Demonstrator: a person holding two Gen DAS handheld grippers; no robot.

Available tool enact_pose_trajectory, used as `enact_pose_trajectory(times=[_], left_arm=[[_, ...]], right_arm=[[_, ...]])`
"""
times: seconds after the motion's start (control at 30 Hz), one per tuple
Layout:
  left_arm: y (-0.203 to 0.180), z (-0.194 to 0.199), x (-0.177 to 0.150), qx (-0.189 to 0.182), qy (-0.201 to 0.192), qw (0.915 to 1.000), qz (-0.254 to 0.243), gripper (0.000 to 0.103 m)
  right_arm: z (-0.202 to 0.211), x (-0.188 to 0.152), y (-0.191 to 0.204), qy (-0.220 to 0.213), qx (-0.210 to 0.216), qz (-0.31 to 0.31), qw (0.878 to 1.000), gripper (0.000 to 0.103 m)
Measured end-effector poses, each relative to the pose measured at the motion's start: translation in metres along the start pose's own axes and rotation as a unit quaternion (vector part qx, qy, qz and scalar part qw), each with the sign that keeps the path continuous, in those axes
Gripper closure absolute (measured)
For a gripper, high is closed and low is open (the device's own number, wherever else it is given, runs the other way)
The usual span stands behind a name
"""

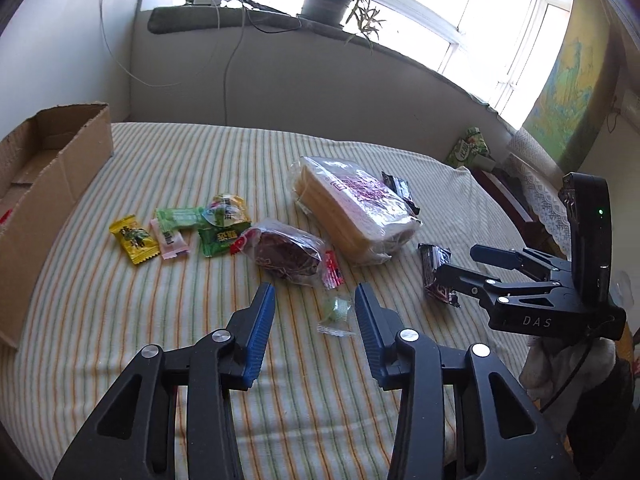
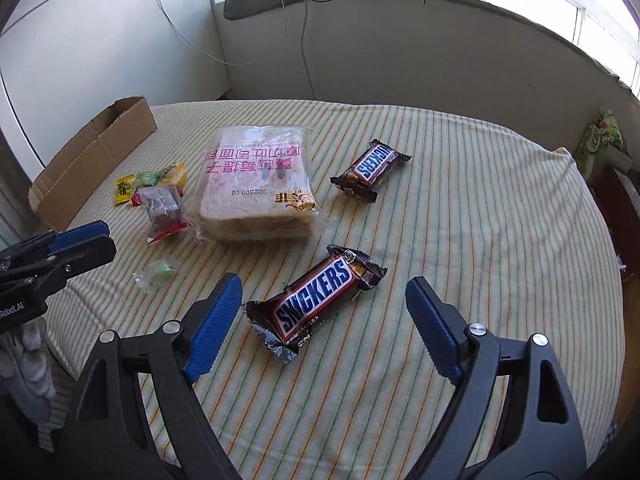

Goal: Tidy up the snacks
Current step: 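Move left tool to green candy while right tool moves to Snickers bar, then grasp green candy with left tool while right tool grasps Snickers bar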

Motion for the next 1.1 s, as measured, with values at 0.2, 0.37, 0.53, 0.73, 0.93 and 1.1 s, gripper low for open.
enact_pose_trajectory(times=[0.2, 0.37, 0.53, 0.73, 0.93, 1.1], left_arm=[[-0.007, -0.015, -0.005, 0.002, 0.021, 0.9996, -0.019, 0.063], [-0.014, -0.025, -0.011, 0.015, 0.033, 0.9985, -0.04, 0.063], [-0.018, -0.03, -0.018, 0.018, 0.045, 0.9975, -0.052, 0.068], [-0.018, -0.035, -0.018, 0.022, 0.047, 0.9967, -0.062, 0.082], [-0.014, -0.028, -0.02, 0.017, 0.041, 0.9972, -0.059, 0.085], [-0.012, -0.021, -0.019, 0.012, 0.032, 0.9981, -0.051, 0.085]], right_arm=[[-0.015, -0.001, 0.0, 0.019, 0.022, -0.021, 0.999, 0.028], [-0.026, 0.002, -0.002, 0.025, 0.015, -0.027, 0.999, 0.029], [-0.031, 0.001, -0.001, 0.032, -0.008, -0.014, 0.999, 0.039], [-0.029, -0.001, -0.004, 0.035, -0.024, -0.006, 0.999, 0.061], [-0.025, -0.004, -0.012, 0.037, -0.021, -0.018, 0.999, 0.073], [-0.018, -0.007, -0.016, 0.031, -0.021, -0.029, 0.999, 0.073]])
Point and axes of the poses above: each gripper's, at about its wrist camera, not at the fingertips, and z roughly against the way its jaws point, y to its left, x to its top, the point moved 6 cm from there along -z, roughly the way its jaws point, and after that the axes turned 9 degrees about z, right-handed, at the moved point
